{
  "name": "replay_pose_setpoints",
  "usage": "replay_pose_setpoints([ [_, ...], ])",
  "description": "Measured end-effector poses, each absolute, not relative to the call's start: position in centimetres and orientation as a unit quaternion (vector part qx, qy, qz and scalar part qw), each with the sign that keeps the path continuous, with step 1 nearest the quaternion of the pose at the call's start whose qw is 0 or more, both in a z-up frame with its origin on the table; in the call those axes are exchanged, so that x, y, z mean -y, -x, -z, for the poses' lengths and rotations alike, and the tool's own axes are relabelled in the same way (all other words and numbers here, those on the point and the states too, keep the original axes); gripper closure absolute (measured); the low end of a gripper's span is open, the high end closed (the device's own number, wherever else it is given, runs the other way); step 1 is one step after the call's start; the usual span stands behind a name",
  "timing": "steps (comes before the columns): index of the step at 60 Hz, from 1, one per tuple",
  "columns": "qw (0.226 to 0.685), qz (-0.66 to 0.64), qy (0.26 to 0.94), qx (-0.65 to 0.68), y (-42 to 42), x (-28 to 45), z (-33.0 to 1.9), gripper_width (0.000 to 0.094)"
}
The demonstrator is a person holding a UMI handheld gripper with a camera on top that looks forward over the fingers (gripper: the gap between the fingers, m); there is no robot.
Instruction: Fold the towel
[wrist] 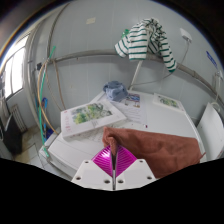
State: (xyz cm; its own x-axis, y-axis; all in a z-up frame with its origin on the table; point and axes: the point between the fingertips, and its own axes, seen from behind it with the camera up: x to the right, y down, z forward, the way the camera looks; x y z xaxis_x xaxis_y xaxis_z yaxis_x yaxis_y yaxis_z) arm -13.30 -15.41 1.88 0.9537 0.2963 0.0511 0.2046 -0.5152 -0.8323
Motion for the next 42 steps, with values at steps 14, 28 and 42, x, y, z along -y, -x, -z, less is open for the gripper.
replay_pose_setpoints([
  [14,0.510,-0.126,0.850,0.030,3.7,14.2,-10.8,0.0916],
  [28,0.454,-0.068,0.885,-0.073,-10.9,13.5,-4.4,0.0901],
  [42,0.423,-0.051,0.896,-0.128,-15.1,14.7,-1.9,0.0603],
])
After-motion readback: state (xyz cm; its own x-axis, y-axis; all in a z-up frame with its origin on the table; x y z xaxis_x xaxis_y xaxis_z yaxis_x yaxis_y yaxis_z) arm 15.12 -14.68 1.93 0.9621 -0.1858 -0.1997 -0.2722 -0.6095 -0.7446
